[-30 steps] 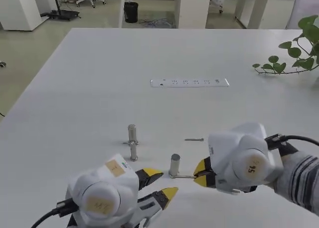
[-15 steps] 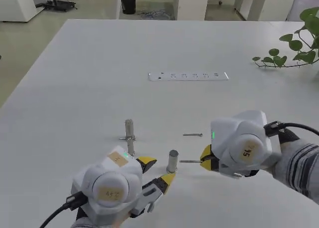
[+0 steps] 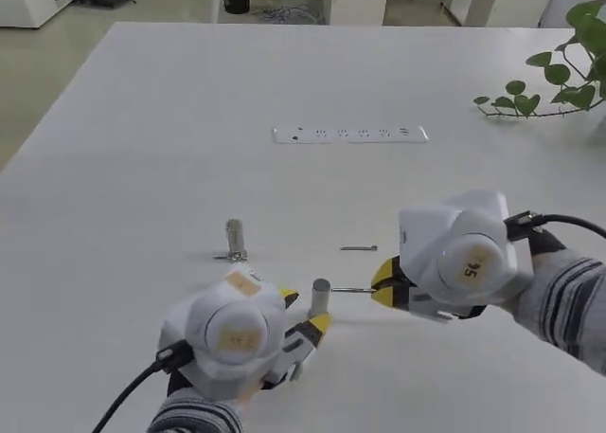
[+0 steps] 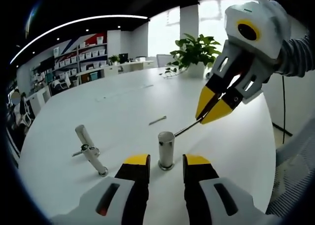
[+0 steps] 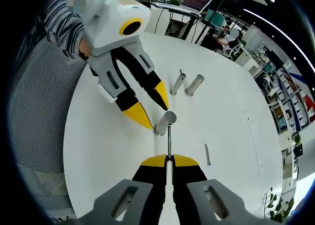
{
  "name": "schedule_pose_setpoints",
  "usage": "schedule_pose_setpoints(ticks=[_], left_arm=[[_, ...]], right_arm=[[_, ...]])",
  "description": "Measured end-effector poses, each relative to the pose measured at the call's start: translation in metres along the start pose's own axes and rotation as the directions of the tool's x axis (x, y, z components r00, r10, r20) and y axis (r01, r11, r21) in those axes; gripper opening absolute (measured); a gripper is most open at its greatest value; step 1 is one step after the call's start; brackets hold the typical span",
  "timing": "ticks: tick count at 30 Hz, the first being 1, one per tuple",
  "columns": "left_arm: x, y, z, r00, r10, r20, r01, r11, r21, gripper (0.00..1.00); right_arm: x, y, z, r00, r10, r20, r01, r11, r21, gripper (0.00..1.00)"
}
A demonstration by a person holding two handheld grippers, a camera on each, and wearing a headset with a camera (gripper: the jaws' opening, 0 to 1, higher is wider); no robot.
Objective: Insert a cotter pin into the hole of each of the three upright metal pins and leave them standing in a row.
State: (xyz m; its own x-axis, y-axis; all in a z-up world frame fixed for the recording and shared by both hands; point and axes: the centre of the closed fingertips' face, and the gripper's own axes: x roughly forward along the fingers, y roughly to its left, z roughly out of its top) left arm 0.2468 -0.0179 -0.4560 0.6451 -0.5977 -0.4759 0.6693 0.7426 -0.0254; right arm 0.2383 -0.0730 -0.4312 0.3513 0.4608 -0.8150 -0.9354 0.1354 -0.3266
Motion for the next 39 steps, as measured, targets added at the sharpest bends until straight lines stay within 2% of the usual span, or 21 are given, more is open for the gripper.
schedule_pose_setpoints(ticks=[7, 19, 23, 39], left_arm=[[0.014, 0.002, -0.004, 0.9998, 0.014, -0.014, -0.015, 0.999, -0.049, 0.22], [0.023, 0.000, -0.003, 0.9997, 0.019, -0.015, -0.021, 0.996, -0.090, 0.15], [0.024, -0.001, -0.004, 0.9996, 0.018, -0.020, -0.019, 0.995, -0.095, 0.11], [0.026, 0.000, -0.009, 0.9991, 0.025, -0.035, -0.028, 0.996, -0.082, 0.10]], right_arm=[[-0.001, 0.000, 0.002, 0.9996, 0.005, 0.027, -0.006, 1.000, 0.017, 0.00], [0.003, 0.001, 0.004, 0.9986, 0.015, 0.050, -0.016, 1.000, 0.014, 0.00], [0.004, 0.001, 0.005, 0.9982, 0.017, 0.058, -0.018, 1.000, 0.018, 0.00], [0.016, 0.002, 0.010, 0.9971, 0.034, 0.068, -0.035, 0.999, 0.015, 0.00]])
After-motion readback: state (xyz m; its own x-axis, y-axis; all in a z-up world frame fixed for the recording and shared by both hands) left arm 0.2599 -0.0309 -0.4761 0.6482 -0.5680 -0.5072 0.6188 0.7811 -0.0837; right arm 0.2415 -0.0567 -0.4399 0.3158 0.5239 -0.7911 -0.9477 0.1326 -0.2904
